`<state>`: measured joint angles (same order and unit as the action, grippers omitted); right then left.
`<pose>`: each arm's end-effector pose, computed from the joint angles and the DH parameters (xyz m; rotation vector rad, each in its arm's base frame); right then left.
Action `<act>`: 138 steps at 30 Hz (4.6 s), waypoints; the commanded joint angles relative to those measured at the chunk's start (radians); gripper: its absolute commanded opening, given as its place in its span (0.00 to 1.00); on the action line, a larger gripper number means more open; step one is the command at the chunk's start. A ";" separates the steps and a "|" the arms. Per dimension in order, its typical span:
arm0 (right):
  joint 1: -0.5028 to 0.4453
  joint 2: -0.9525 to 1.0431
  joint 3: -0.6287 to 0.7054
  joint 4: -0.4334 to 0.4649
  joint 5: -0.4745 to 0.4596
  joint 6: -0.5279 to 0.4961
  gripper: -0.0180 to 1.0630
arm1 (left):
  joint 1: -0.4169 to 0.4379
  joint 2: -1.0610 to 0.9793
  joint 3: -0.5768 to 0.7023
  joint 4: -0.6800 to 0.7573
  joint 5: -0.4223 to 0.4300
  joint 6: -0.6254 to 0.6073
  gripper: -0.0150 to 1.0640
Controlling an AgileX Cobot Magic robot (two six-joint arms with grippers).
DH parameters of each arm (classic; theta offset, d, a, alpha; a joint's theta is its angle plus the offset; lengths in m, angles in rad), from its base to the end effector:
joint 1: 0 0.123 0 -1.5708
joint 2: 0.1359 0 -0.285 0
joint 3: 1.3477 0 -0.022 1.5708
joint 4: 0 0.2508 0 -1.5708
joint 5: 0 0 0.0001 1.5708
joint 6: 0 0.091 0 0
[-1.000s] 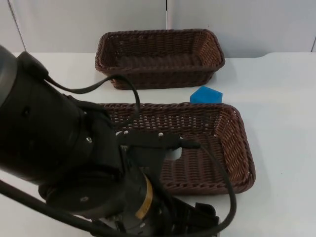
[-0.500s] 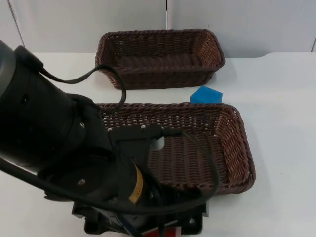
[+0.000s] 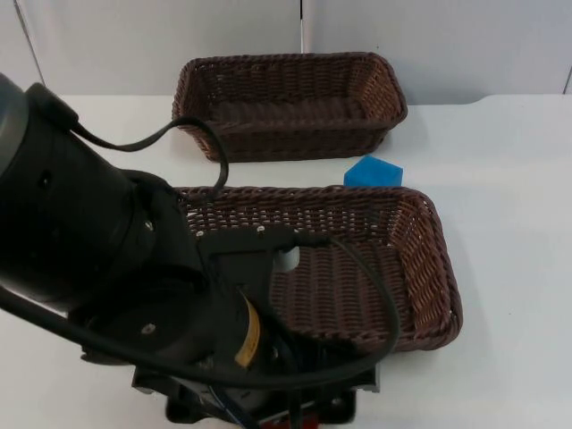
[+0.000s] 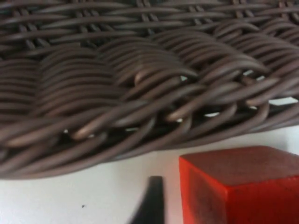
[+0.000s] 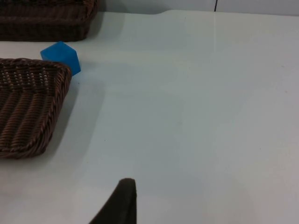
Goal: Pick up one cube with the left hand and place it into the upper basket. Pick up one cube with the right hand and place it into the lower basket.
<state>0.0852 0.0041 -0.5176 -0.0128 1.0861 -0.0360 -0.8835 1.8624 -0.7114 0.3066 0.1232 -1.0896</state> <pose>-0.0072 -0.0017 0.2801 -0.1236 2.0524 0.0152 0.1889 -0.2248 0.0896 0.1287 2.8256 -0.3781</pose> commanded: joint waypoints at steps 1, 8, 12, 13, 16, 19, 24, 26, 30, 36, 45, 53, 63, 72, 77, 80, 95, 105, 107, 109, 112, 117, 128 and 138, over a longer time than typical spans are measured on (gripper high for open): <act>-0.002 -0.004 0.002 0.001 -0.007 0.000 0.99 | -0.001 0.002 -0.003 -0.012 -0.005 0.002 0.63; -0.002 -0.004 0.002 0.001 -0.007 0.000 0.99 | -0.001 0.002 -0.003 -0.048 0.029 0.002 0.17; -0.002 -0.004 0.002 0.001 -0.007 0.000 0.99 | -0.001 0.002 -0.003 -0.061 0.032 0.002 0.01; -0.002 -0.004 0.002 0.001 -0.007 0.000 0.99 | -0.001 0.002 -0.003 -0.064 0.043 0.002 0.01; -0.002 -0.004 0.002 0.001 -0.007 0.000 0.99 | -0.003 -0.008 -0.003 -0.065 0.091 0.002 0.01; -0.002 -0.004 0.002 0.001 -0.007 0.000 0.99 | -0.003 -0.026 -0.003 -0.065 0.146 0.002 0.01; -0.002 -0.004 0.002 0.001 -0.007 0.000 0.99 | -0.033 -0.102 -0.003 -0.068 0.230 0.019 0.01; -0.002 -0.004 0.002 0.001 -0.007 0.000 0.99 | -0.047 -0.118 -0.003 -0.075 0.237 0.019 0.01; -0.002 -0.004 0.002 0.001 -0.007 0.000 0.99 | -0.095 -0.189 -0.003 -0.092 0.237 0.020 0.01; -0.002 -0.004 0.002 0.001 -0.007 0.000 0.99 | -0.131 -0.302 -0.003 -0.083 0.229 0.061 0.01; -0.002 -0.004 0.002 0.001 -0.007 0.000 0.99 | -0.131 -0.375 -0.003 -0.078 0.224 0.154 0.01; -0.002 -0.004 0.002 0.001 -0.007 0.000 0.99 | -0.131 -0.386 -0.003 -0.081 0.225 0.154 0.01; -0.002 -0.004 0.002 0.001 -0.007 0.000 0.99 | -0.131 -0.386 -0.003 -0.084 0.206 0.154 0.01; -0.002 -0.004 0.002 0.001 -0.007 0.000 0.99 | -0.064 -0.386 -0.003 -0.091 0.135 0.206 0.01; -0.002 -0.004 0.002 -0.001 -0.007 0.000 0.99 | 0.027 -0.386 -0.003 -0.091 0.121 0.253 0.01; -0.002 -0.004 0.002 -0.001 -0.007 0.000 0.99 | 0.075 -0.386 -0.003 -0.093 0.114 0.278 0.01; -0.002 -0.004 0.002 -0.001 -0.007 0.000 0.99 | 0.293 -0.361 -0.171 -0.121 0.082 0.521 0.01; -0.002 -0.004 0.002 -0.001 -0.007 0.000 0.99 | 0.367 -0.234 -0.422 -0.334 0.208 0.882 0.01; -0.002 -0.004 0.002 -0.001 -0.007 0.000 0.99 | 0.399 -0.174 -0.519 -0.531 0.269 1.084 0.01; -0.002 -0.004 0.002 -0.001 -0.007 0.000 0.99 | 0.415 -0.146 -0.558 -0.597 0.291 1.154 0.01; -0.002 -0.004 0.002 -0.001 -0.007 0.000 0.99 | 0.463 -0.067 -0.662 -0.803 0.342 1.318 0.01; -0.002 -0.004 0.002 -0.001 -0.007 0.000 0.99 | 0.503 0.031 -0.775 -0.847 0.361 1.357 0.01; -0.002 -0.004 0.002 -0.001 -0.007 0.000 0.99 | 0.535 0.262 -1.041 -0.853 0.360 1.357 0.01; -0.002 -0.004 0.002 -0.001 -0.007 0.000 0.99 | 0.565 0.462 -1.255 -0.850 0.319 1.355 0.01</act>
<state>0.0852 0.0041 -0.5176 -0.0128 1.0861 -0.0360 -0.3229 2.3175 -1.9497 -0.5259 0.4580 0.2636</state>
